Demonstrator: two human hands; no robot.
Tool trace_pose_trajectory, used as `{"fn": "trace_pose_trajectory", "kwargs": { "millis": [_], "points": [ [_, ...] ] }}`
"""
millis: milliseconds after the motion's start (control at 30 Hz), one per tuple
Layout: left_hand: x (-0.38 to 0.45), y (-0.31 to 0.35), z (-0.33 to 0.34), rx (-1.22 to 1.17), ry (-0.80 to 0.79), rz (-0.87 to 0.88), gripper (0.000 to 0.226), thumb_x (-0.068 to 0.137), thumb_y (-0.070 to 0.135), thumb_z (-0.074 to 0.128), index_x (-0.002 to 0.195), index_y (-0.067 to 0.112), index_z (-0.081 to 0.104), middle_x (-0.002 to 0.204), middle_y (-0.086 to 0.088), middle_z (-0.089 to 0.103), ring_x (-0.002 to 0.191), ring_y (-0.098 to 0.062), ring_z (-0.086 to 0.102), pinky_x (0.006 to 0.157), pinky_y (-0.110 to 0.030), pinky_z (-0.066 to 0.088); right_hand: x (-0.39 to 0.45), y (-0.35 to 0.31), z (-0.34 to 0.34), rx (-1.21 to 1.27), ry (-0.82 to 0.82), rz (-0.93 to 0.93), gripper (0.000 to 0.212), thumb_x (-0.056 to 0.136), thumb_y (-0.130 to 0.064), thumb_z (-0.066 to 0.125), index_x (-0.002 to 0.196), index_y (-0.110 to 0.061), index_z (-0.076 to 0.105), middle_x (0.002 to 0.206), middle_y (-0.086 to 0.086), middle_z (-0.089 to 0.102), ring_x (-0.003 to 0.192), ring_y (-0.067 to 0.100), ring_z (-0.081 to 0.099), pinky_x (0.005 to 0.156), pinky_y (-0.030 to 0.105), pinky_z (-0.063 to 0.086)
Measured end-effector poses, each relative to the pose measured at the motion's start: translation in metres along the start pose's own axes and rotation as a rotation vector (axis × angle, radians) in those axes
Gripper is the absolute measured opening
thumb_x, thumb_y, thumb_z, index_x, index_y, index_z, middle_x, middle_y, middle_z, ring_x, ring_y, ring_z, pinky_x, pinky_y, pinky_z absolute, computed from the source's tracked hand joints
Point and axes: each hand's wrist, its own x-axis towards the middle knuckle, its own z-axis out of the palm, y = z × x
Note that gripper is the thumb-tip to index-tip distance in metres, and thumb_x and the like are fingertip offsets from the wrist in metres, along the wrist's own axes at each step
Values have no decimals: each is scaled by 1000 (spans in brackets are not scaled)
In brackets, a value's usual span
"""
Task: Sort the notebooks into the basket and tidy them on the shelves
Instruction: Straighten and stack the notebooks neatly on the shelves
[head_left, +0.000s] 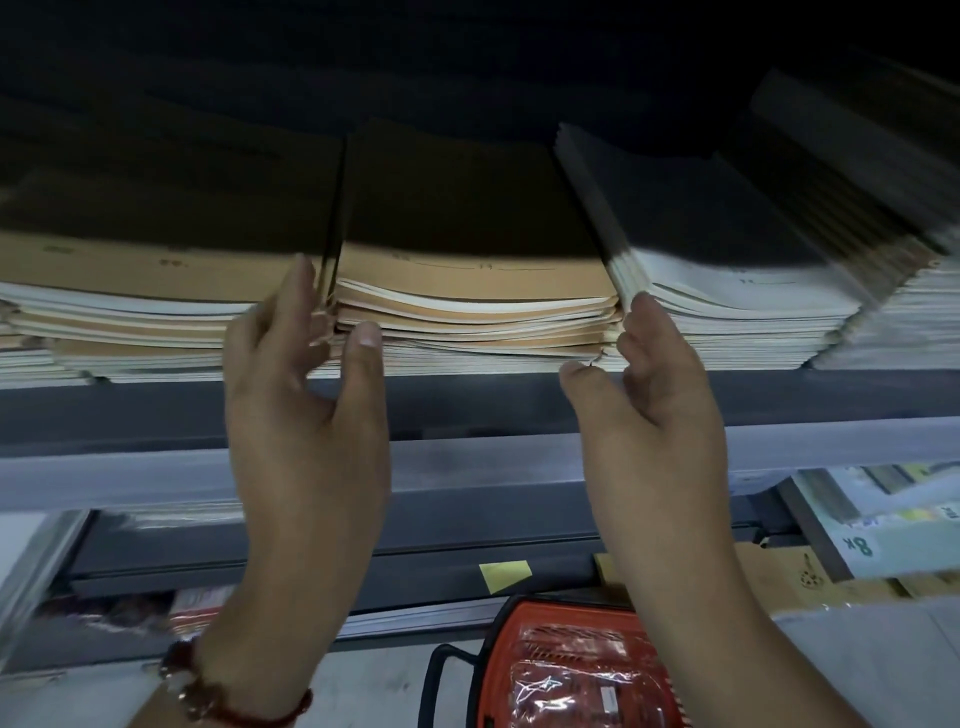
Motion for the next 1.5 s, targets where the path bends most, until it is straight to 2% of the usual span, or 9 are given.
{"fn": "trace_pose_trajectory", "kwargs": {
  "millis": [67,133,333,467,667,800,1033,1333,1500],
  "points": [
    [4,-3,2,202,-39,183,58,98,30,59,151,19,40,143,0,45,129,-16,47,104,-29,44,1,3,2,-103,-39,-12,61,96,-20,60,148,-41,37,145,-25,40,89,-31,49,73,-6,36],
    [14,-10,4,464,-48,398,47,98,26,61,143,16,52,142,-8,51,129,-28,44,102,-42,34,2,6,6,-201,-66,-18,68,96,-18,59,155,-31,28,153,-18,31,80,-34,46,67,-9,33],
    [51,-26,-4,576,-66,539,23,100,23,59,117,15,73,124,-9,65,111,-36,56,93,-41,34,6,14,6,-164,-11,-62,61,97,-10,57,153,-25,36,145,-14,39,73,-31,49,65,-7,35],
    [46,-25,-4,594,-88,625,27,99,28,62,120,14,70,129,-16,59,120,-38,50,98,-44,31,11,20,-2,-41,56,-7,34,95,-20,64,125,-36,62,122,-16,64,101,-11,62,86,8,48],
    [47,-5,33,700,-261,838,50,92,48,62,129,16,64,128,-13,58,120,-35,49,99,-49,32,41,18,-23,-432,67,20,15,86,-38,75,93,-32,63,78,-17,70,74,-3,65,61,16,45],
    [54,-1,53,723,-366,844,57,89,54,60,135,19,59,120,-7,60,109,-30,54,96,-45,33,47,26,-20,-629,88,-51,11,90,-36,72,88,-28,64,70,-14,65,67,4,61,58,21,48],
    [45,1,63,677,-292,744,52,87,53,64,128,22,62,115,-6,60,107,-29,53,91,-44,33,50,32,-19,-458,135,-43,14,89,-36,72,82,-27,64,68,-12,66,68,2,62,58,14,44],
    [43,-8,66,664,-291,792,50,92,50,59,134,22,59,122,-6,61,111,-28,55,93,-42,34,50,33,-7,-360,173,-85,12,90,-35,72,90,-27,64,73,-15,66,71,2,64,67,27,55],
    [36,0,45,575,-303,725,46,97,42,58,135,16,59,131,-15,55,124,-33,48,102,-45,34,30,24,-12,-191,117,-27,19,92,-31,69,111,-30,67,93,-17,71,87,-5,66,73,8,50]
  ]
}}
